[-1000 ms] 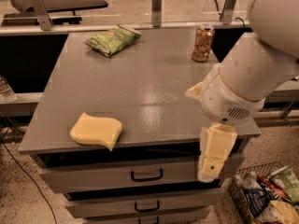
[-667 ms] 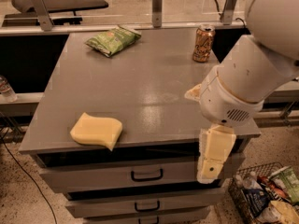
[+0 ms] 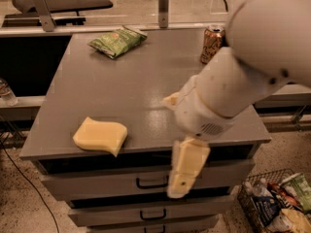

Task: Move sponge near green jalapeno chip bag

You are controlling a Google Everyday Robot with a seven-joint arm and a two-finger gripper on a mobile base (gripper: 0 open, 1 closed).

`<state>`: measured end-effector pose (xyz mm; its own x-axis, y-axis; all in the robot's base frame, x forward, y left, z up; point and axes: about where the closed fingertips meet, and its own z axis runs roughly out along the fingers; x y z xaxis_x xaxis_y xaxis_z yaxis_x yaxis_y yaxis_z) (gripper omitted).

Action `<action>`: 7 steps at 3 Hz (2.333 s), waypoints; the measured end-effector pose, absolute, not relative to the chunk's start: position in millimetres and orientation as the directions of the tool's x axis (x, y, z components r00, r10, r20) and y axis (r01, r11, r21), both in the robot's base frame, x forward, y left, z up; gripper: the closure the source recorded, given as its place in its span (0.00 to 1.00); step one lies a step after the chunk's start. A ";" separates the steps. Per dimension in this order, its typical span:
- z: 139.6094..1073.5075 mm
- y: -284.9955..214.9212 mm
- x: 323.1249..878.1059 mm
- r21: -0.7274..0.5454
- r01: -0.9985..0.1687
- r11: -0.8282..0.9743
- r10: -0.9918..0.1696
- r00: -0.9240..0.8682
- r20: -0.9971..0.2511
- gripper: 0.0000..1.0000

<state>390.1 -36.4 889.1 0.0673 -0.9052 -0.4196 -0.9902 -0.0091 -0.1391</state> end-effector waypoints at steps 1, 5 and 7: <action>879.8 25.0 394.0 -0.153 -0.988 -0.023 -0.858 0.098 -0.505 0.00; 871.3 135.9 437.1 -0.238 -0.971 -0.022 -0.771 0.168 -0.614 0.00; 851.0 136.3 453.0 -0.224 -0.974 -0.020 -0.787 0.154 -0.598 0.41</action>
Offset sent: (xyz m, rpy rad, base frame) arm 0.0177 0.1714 -0.0210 0.2790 -0.0105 0.0354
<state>453.0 136.3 851.0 0.1537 -0.7866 -0.5980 -0.9744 -0.0201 -0.2240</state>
